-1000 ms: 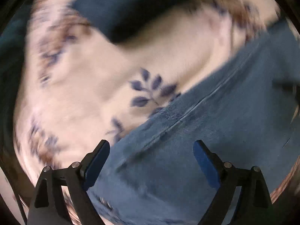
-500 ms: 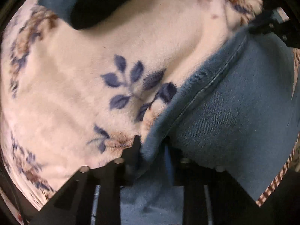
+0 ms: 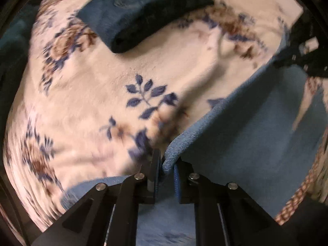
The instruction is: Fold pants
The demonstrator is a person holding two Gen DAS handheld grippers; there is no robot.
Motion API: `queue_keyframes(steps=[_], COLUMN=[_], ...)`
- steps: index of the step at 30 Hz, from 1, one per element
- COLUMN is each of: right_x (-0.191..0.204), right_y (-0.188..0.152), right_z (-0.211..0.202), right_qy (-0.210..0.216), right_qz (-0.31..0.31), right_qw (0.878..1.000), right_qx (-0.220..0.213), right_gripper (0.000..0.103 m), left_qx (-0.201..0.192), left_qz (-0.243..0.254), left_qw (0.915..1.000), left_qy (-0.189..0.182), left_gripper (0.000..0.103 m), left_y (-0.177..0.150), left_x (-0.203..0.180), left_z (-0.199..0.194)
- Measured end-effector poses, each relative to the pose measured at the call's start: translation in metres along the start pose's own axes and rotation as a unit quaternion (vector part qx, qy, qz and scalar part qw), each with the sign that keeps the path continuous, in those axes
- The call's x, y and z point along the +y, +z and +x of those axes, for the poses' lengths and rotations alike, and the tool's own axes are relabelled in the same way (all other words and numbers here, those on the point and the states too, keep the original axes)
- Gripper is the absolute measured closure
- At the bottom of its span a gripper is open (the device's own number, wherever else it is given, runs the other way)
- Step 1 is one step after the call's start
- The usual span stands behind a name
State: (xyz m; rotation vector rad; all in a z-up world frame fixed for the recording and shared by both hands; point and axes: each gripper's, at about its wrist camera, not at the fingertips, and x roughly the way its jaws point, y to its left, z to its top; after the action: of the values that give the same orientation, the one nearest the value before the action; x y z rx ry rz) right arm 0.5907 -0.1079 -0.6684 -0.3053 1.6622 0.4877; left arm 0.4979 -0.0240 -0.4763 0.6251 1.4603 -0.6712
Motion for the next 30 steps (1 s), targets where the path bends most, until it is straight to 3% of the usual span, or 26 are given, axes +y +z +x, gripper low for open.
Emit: queue_keyframes(steps=[4,7,11,16,20,26,30], right_x=[0.011,0.03,0.066,0.104,0.134,0.164,0.166], right_y=[-0.043,-0.082,-0.125,-0.189,-0.228,-0.245,-0.247], right_z=[-0.024,-0.038,-0.046,-0.011,0.03,0.076,0.092], right_qy=[0.022,0.046,0.088,0.15,0.171,0.175,0.178], right_qz=[0.055,0.103,0.167,0.247,0.284,0.315,0.335], right_qw=[0.998,0.992,0.98,0.957,0.943,0.933,0.925], right_qx=[-0.034,-0.051,-0.055,-0.038,-0.013,0.012,0.015], right_gripper=[0.099,0.099,0.099,0.099,0.099,0.099,0.099], left_qx=[-0.03,-0.025,0.004,0.033,0.05,0.083,0.091], left_qz=[-0.071,-0.114,-0.191,-0.258,-0.297,-0.339,-0.342], left_qw=[0.9968,0.9925,0.9788,0.9622,0.9508,0.9338,0.933], left_qy=[-0.021,-0.034,-0.073,-0.079,-0.074,-0.077,-0.067], left_gripper=[0.094,0.094,0.094,0.094,0.095,0.094,0.094], left_y=[-0.044,-0.068,-0.118,-0.171,-0.198,-0.233,-0.234], left_x=[-0.021,-0.059,-0.089,-0.117,-0.13,-0.138,-0.141], left_z=[-0.033,-0.033,-0.027,-0.005,0.013,0.052,0.067])
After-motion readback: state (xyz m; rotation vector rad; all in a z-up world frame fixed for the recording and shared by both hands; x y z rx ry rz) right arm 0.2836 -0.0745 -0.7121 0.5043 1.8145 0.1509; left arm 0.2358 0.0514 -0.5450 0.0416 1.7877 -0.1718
